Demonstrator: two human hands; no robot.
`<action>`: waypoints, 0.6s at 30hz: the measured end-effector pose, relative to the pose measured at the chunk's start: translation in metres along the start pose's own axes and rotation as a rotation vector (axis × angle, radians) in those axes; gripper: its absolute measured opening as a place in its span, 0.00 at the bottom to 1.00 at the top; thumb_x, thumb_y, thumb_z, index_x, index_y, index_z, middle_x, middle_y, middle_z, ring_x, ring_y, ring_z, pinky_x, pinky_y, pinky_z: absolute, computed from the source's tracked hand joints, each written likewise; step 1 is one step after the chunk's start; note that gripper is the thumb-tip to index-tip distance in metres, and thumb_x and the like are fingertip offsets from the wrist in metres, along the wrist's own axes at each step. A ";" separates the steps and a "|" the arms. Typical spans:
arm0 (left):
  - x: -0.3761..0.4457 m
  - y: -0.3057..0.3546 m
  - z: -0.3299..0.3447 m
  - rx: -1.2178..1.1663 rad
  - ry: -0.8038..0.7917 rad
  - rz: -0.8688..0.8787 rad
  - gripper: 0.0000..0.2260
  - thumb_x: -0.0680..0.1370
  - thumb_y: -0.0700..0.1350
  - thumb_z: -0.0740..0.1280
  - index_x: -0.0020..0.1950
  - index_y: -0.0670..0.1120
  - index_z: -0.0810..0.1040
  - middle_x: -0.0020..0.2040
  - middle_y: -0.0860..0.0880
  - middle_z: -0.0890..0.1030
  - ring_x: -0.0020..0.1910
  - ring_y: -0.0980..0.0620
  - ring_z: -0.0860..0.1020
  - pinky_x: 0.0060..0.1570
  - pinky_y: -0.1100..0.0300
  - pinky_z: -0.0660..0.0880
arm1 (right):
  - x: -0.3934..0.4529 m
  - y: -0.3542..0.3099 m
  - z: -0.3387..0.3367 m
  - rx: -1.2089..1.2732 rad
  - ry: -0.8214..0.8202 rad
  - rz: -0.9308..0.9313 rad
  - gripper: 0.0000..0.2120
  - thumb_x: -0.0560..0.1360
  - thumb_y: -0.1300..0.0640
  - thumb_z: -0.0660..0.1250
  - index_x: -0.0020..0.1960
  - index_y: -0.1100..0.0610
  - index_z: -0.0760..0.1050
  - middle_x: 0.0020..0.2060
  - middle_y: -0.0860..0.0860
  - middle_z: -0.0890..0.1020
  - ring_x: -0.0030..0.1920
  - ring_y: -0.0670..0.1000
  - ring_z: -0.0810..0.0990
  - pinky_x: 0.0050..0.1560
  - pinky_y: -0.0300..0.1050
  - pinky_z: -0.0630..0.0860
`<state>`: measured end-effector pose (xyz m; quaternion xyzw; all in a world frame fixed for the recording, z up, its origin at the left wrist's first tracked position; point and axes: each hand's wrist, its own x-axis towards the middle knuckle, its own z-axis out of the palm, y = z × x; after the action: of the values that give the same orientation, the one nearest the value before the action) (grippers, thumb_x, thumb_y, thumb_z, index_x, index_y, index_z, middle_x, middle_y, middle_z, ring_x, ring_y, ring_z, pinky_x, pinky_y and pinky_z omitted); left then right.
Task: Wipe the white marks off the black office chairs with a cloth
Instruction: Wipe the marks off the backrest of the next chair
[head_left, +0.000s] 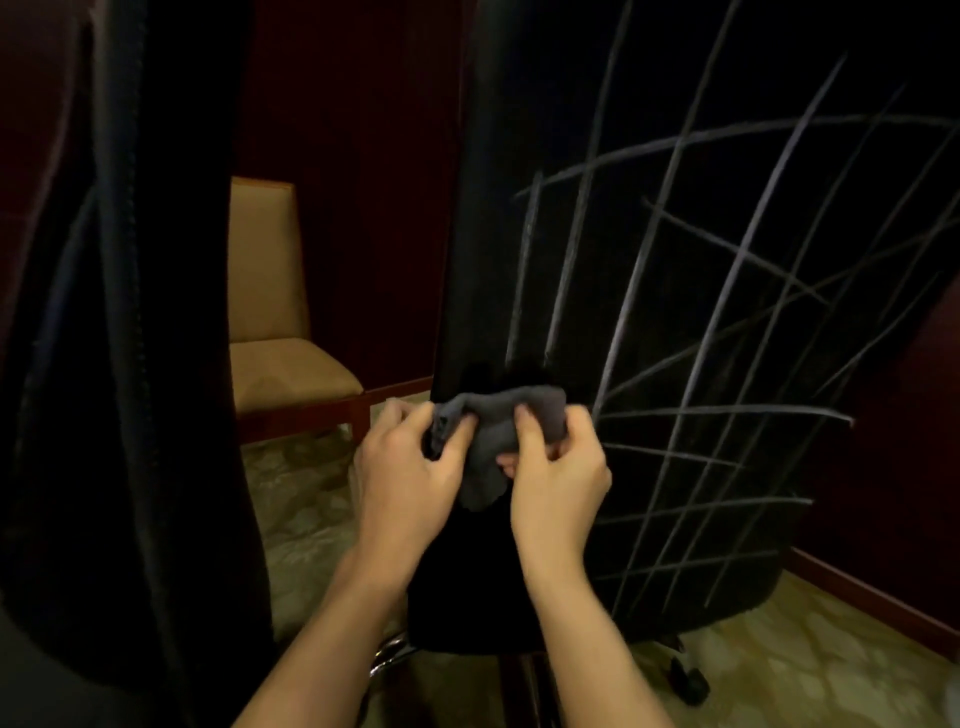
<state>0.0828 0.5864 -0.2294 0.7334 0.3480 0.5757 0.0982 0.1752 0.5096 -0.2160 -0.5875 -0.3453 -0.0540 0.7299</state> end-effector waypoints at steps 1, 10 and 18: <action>0.011 0.006 -0.004 0.007 0.034 0.017 0.14 0.77 0.58 0.68 0.39 0.49 0.79 0.39 0.52 0.74 0.39 0.47 0.77 0.36 0.56 0.71 | 0.013 -0.011 0.002 0.013 0.006 -0.018 0.07 0.79 0.53 0.68 0.42 0.50 0.75 0.34 0.46 0.81 0.36 0.42 0.82 0.41 0.50 0.82; 0.062 0.042 -0.013 -0.107 0.158 0.133 0.12 0.76 0.57 0.66 0.43 0.50 0.79 0.41 0.54 0.75 0.41 0.50 0.77 0.38 0.55 0.72 | 0.051 -0.049 -0.002 0.040 -0.050 -0.050 0.08 0.73 0.45 0.72 0.45 0.47 0.75 0.38 0.45 0.83 0.42 0.49 0.84 0.47 0.55 0.82; 0.035 0.018 -0.010 -0.049 0.004 0.105 0.12 0.76 0.59 0.68 0.45 0.52 0.83 0.44 0.55 0.74 0.45 0.52 0.77 0.39 0.50 0.76 | 0.015 -0.019 -0.005 -0.025 -0.010 0.014 0.06 0.76 0.52 0.71 0.43 0.50 0.76 0.33 0.45 0.82 0.32 0.40 0.82 0.40 0.45 0.81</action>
<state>0.0840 0.5923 -0.1889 0.7469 0.2951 0.5897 0.0853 0.1799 0.5041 -0.1918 -0.5992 -0.3441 -0.0500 0.7212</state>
